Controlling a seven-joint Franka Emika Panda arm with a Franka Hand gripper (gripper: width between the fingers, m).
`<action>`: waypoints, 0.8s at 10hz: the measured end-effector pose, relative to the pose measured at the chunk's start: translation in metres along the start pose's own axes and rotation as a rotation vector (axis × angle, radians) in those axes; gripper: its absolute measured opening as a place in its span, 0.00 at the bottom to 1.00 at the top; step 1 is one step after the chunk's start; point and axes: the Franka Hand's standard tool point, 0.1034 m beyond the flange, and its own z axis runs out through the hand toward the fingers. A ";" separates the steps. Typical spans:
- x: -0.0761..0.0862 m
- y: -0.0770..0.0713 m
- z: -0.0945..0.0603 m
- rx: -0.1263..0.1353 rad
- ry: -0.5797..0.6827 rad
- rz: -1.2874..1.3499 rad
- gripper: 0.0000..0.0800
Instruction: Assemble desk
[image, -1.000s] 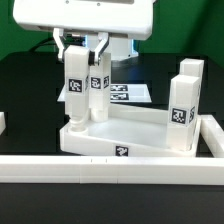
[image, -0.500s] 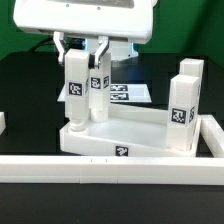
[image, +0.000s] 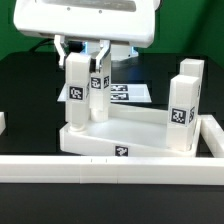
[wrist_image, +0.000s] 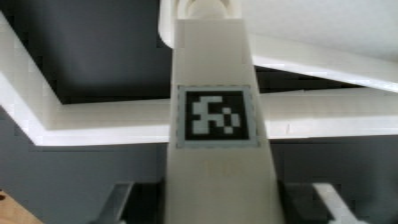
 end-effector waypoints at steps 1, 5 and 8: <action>0.000 0.000 0.000 -0.001 0.003 -0.001 0.36; -0.007 0.006 -0.002 -0.033 0.061 -0.010 0.36; -0.012 0.006 -0.001 -0.052 0.101 -0.025 0.36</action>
Offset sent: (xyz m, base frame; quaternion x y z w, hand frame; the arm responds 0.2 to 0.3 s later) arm -0.0127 0.0028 -0.0107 0.0096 0.0197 0.0067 0.9997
